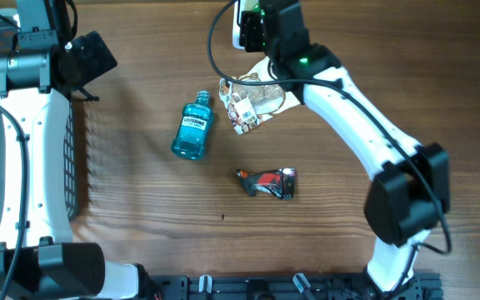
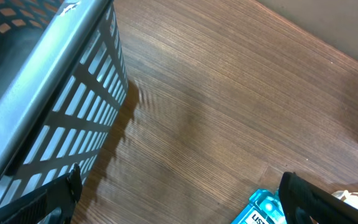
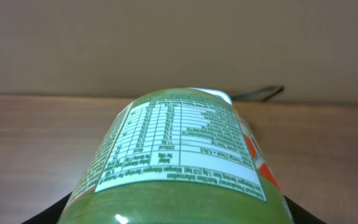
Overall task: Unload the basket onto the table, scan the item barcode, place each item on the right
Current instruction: 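Hold the green jar label-up under the scanner with the right gripper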
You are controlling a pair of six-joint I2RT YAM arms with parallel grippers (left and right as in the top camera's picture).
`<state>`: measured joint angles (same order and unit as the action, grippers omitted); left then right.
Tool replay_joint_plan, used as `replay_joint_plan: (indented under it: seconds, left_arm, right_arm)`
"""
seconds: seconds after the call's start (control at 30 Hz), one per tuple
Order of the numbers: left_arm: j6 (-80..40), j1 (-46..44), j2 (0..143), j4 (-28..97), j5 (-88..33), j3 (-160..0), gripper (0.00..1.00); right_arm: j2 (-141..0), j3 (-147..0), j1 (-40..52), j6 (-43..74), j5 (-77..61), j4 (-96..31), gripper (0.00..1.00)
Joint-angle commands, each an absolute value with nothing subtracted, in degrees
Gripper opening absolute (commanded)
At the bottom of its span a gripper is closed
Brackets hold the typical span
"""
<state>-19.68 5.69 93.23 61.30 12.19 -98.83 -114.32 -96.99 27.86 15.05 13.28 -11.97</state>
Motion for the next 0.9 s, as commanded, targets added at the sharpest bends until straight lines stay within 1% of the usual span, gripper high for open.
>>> replay_joint_plan:
  seconds: [0.0, 0.07, 0.17, 0.3, 0.43, 0.47, 0.63, 0.87]
  left_arm:
    - [-19.97, 5.91, 93.78, 61.17, 12.49, -98.45, 1.0]
    - [-19.99, 5.91, 93.78, 61.14, 12.49, -98.45, 1.0]
    - [-19.97, 5.91, 93.78, 61.17, 12.49, -98.45, 1.0]
    - [-19.97, 5.91, 93.78, 61.17, 12.49, -98.45, 1.0]
    - [-19.99, 5.91, 93.78, 61.17, 12.49, -98.48, 1.0]
    - [-19.97, 5.91, 93.78, 61.17, 12.49, -98.45, 1.0]
    - [-19.99, 5.91, 93.78, 61.17, 12.49, -98.45, 1.0]
    - [-19.97, 5.91, 93.78, 61.17, 12.49, -98.45, 1.0]
  right_arm:
    - [-117.01, -97.76, 27.73, 7.4, 19.31, -6.26, 0.6]
    - [-117.89, -97.76, 27.73, 5.32, 19.31, -3.42, 0.6]
    - [-118.69, -97.76, 27.73, 3.27, 19.31, -0.36, 0.56]
    - [-119.74, -97.76, 27.53, -0.08, 19.55, 4.01, 0.58]
    - [-122.43, -97.76, 26.63, -0.36, 19.49, 9.32, 0.59]
    - [-123.0, -97.76, 26.48, -0.58, 19.51, 10.31, 0.61]
    - [-126.89, -97.76, 26.04, -2.31, 19.51, 18.31, 0.62]
    - [-131.15, -97.78, 26.0, -2.81, 18.96, 27.9, 0.68]
